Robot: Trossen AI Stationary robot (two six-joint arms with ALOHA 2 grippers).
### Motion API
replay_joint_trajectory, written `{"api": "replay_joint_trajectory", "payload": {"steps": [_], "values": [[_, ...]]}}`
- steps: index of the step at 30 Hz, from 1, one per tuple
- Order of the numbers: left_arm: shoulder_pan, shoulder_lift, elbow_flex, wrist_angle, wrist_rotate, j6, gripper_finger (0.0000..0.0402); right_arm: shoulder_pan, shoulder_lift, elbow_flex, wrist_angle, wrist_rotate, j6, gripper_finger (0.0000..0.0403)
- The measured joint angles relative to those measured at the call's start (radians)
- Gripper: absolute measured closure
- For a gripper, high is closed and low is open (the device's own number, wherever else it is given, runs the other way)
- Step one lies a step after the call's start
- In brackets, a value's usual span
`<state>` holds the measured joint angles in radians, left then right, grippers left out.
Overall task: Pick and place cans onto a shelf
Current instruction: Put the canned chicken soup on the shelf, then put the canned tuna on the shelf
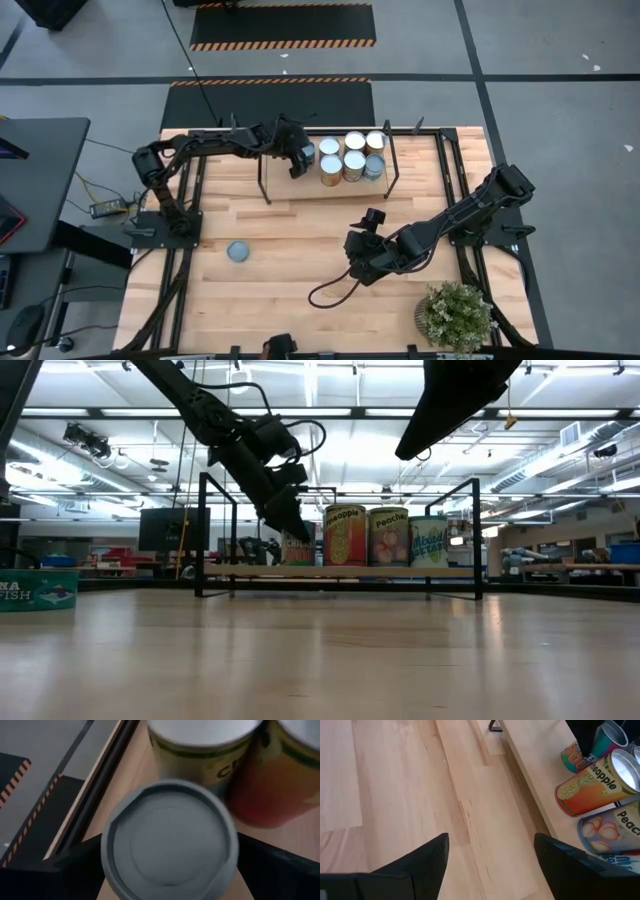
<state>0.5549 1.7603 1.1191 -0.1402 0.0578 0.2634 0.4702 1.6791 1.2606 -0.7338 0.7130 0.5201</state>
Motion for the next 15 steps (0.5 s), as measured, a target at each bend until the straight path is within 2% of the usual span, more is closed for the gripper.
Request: {"api": "replay_joint_trajectory", "payload": {"steps": [10, 15], "values": [[-0.024, -0.086, 0.000, -0.017, -0.013, 0.031, 0.0004, 0.000, 0.000, 0.000, 0.009, 0.000, -0.004, 0.0103], [-0.060, -0.173, 0.001, -0.073, -0.034, 0.068, 0.0004, 0.000, 0.000, 0.000, 0.010, 0.000, -0.006, 0.0103]]}}
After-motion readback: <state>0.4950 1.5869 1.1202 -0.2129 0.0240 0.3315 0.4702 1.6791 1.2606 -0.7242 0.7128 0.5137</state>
